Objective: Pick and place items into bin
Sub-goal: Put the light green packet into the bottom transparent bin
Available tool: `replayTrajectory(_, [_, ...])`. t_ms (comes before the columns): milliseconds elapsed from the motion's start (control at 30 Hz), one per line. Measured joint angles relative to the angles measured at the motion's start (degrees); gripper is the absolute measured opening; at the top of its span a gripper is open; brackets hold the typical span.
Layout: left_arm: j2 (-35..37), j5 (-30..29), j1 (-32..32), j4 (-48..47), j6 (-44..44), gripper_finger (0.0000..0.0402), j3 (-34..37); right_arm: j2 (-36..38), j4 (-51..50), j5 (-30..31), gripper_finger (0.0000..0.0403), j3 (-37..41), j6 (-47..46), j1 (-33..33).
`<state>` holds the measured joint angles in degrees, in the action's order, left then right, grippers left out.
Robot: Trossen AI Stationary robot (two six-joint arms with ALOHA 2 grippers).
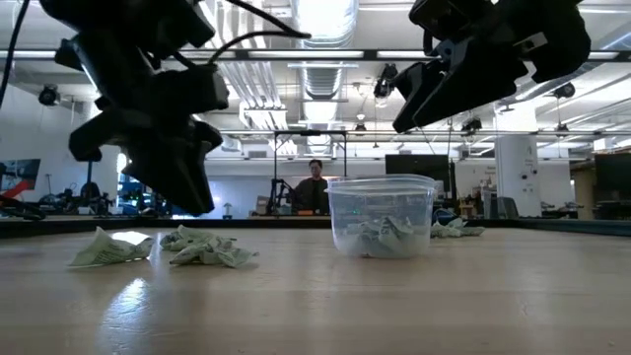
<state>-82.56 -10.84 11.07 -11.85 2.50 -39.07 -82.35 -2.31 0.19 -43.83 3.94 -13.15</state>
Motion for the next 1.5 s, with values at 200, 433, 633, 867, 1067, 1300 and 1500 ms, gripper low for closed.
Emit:
replayTrajectory(200, [-1.4,5.1,-3.5,0.1,0.2,0.0087,0.0,0.0,-0.8,0.0,0.0142,0.0,-0.9,-0.2])
replayTrajectory(433, [-3.7,9.0,-5.4,0.6,0.1,0.0087,0.0,0.0,-0.9,0.0,0.0136,0.0,-0.9,-0.2])
replayTrajectory(633, [-5.4,9.2,-5.5,0.8,-0.1,0.0082,0.0,0.0,-1.0,0.0,0.0135,0.0,-0.9,-0.2])
replayTrajectory(867, [-5.5,9.3,-5.5,0.7,-2.0,0.0016,-0.1,0.0,-1.0,0.0,0.0132,0.0,-0.9,-0.2])
replayTrajectory(1067, [-5.5,7.3,-5.5,0.7,-3.3,0.0007,-0.8,0.0,-1.8,0.0,0.0127,0.0,-0.9,-0.2])
replayTrajectory(1300, [-3.0,4.6,-5.4,0.0,-4.6,0.0007,-2.0,0.0,-2.4,0.0,0.0119,0.0,-1.0,-0.2])
replayTrajectory(1500, [2.6,4.7,-5.0,-7.7,-4.4,0.0007,-3.9,0.1,-5.9,1.2,0.0114,0.0,-3.0,-0.2])
